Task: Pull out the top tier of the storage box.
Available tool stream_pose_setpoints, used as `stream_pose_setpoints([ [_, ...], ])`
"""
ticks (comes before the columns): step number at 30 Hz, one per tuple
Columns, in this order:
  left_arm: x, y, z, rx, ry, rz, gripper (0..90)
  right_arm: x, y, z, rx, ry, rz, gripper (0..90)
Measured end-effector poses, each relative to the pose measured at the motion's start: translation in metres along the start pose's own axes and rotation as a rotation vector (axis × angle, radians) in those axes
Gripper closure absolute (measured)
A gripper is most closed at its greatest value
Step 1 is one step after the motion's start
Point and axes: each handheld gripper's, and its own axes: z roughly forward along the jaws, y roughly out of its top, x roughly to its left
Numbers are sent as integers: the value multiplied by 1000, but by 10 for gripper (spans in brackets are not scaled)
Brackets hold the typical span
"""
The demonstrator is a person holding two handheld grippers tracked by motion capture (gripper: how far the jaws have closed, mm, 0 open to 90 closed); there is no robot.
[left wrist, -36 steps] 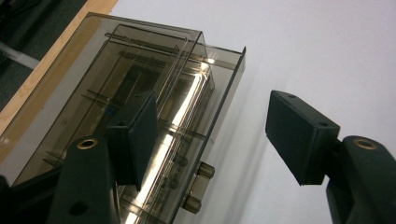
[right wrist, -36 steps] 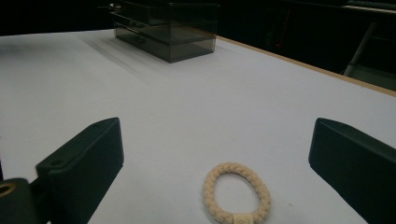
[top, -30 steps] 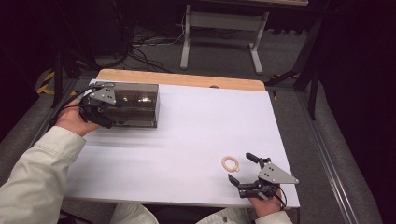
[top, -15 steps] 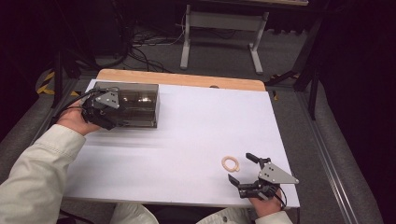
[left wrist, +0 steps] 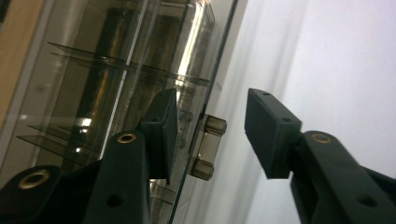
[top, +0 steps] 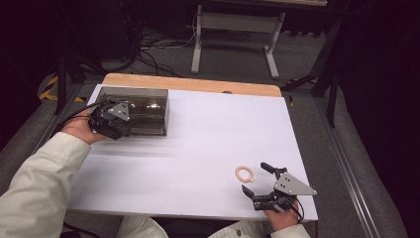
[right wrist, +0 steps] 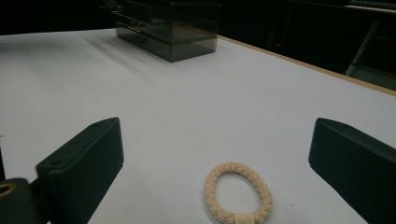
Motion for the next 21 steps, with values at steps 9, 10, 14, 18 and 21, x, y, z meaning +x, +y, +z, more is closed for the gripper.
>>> stream_pose_setpoints([
  [9, -2, 0, 8, 68, 23, 30, 641, 0, 0, 1, -2, 3, -2, 36],
  [10, -2, 0, 8, 65, 26, 34, 649, 0, 0, 0, 1, 2, 1, 36],
  [14, -3, -1, 8, 65, 39, 41, 684, -1, -1, 0, -1, 4, 4, 36],
  [18, -4, 0, 6, 62, 36, 42, 688, -1, -1, 0, 0, 3, 3, 36],
  [21, -9, 1, 4, 78, 35, 56, 693, -1, -1, 1, -1, 4, 5, 36],
])
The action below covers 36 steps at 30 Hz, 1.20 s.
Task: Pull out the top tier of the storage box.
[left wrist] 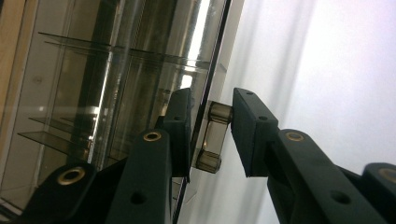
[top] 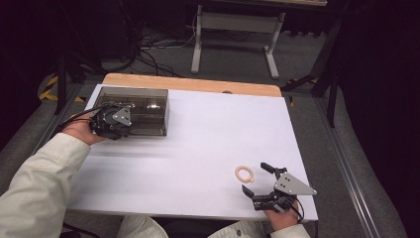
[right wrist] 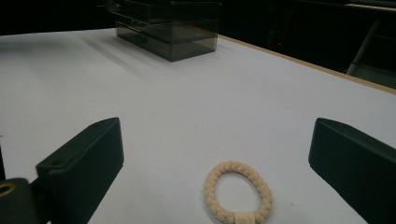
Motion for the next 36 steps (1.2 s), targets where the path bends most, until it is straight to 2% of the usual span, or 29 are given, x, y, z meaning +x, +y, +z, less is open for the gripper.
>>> stream_pose_setpoints([
  [11, -17, -2, -9, -2, -17, 4, 696, 0, 0, 0, 2, 3, 1, 36],
  [19, -29, -3, -13, -5, -12, 28, 699, 1, 0, 1, 5, 6, -3, 36],
  [25, -32, -4, -12, -2, -16, 23, 699, 1, 0, 1, 4, 7, -4, 36],
  [36, -30, -7, -7, 7, -13, 15, 696, 1, 0, 1, 4, 9, -5, 36],
])
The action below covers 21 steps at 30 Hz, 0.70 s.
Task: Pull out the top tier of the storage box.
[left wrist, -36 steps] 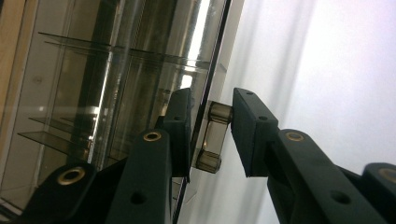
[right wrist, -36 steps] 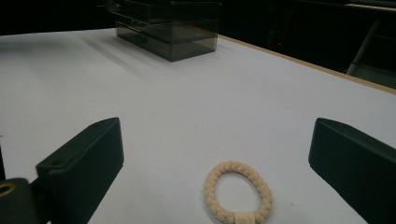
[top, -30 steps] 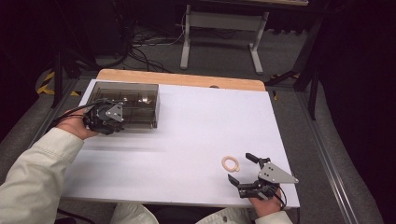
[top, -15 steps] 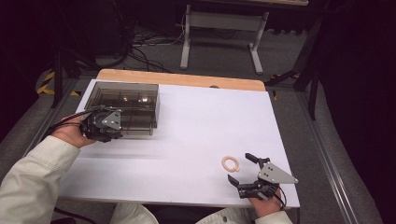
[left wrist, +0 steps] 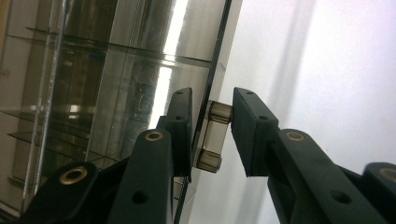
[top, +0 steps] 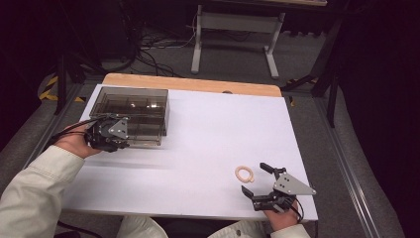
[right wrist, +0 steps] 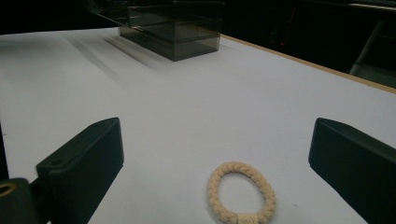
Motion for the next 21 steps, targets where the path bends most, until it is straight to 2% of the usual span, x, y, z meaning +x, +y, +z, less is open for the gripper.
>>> stream_pose_setpoints([
  [6, -1, 0, 0, -1, -2, -5, 693, 0, 0, 0, 1, 0, 1, 36],
  [8, 0, -1, -2, -21, -5, -14, 677, 0, 0, 0, -1, 2, 1, 36],
  [15, 0, 0, -11, -100, -29, -68, 510, 0, 0, 0, 0, 0, -2, 36],
  [19, -2, 3, -19, -164, -19, -119, 428, 0, 0, 0, 0, -1, -1, 36],
  [21, -2, 4, -24, -196, -12, -144, 356, 0, 0, 0, 1, -1, -1, 36],
])
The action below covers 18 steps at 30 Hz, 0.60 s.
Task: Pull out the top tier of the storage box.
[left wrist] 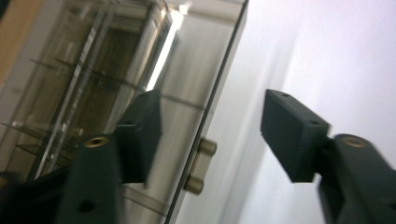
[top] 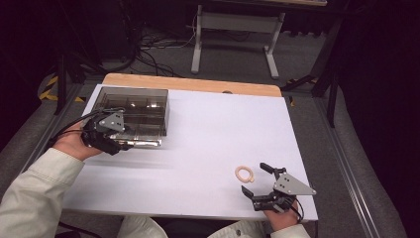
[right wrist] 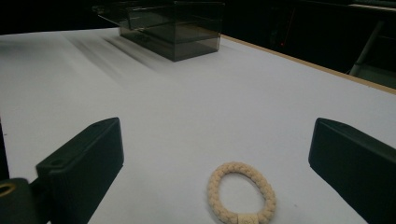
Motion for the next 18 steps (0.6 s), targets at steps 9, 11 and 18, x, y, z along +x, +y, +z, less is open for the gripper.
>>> stream_pose_setpoints([
  [9, -7, 7, -11, -103, 9, -70, 181, 1, 1, 0, 5, 0, -6, 34],
  [11, -8, 9, -13, -112, 17, -76, 147, 0, 1, 1, 4, 2, -6, 34],
  [18, -14, 16, -15, -149, 26, -85, 81, 1, 1, 1, 7, 3, -2, 34],
])
